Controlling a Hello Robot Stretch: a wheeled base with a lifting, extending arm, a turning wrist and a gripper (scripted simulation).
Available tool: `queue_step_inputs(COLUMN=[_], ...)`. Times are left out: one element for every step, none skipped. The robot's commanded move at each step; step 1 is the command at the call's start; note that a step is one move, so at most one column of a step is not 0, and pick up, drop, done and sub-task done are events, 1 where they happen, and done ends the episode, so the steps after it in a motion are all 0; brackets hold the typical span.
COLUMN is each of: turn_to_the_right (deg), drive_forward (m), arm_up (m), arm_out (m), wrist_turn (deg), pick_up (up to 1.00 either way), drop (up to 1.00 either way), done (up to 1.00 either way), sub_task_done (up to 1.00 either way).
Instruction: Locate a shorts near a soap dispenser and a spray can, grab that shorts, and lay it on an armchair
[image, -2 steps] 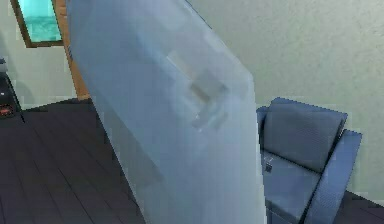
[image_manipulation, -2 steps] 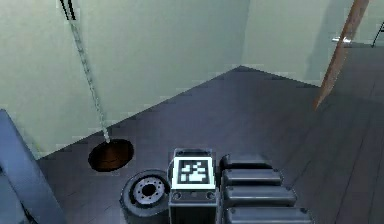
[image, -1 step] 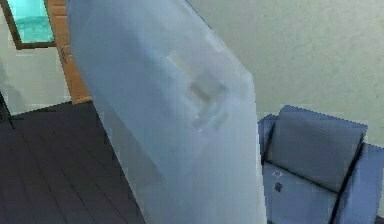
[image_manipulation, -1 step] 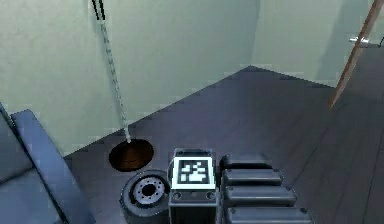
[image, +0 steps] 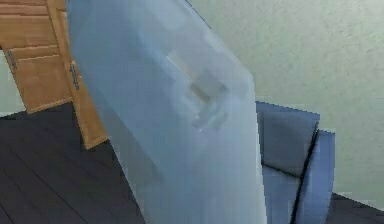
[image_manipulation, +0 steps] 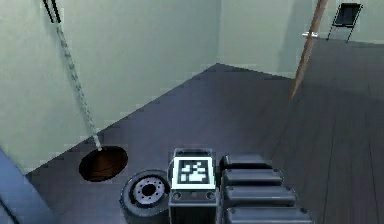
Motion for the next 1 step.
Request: queue_step_inputs(turn_to_the_right=[0.0], drive_forward=[0.55], arm_up=[0.0], arm_out=[0.0], wrist_turn=[0.0], pick_up=[0.0], drop=[0.0], done=[0.0], sub_task_done=[0.0])
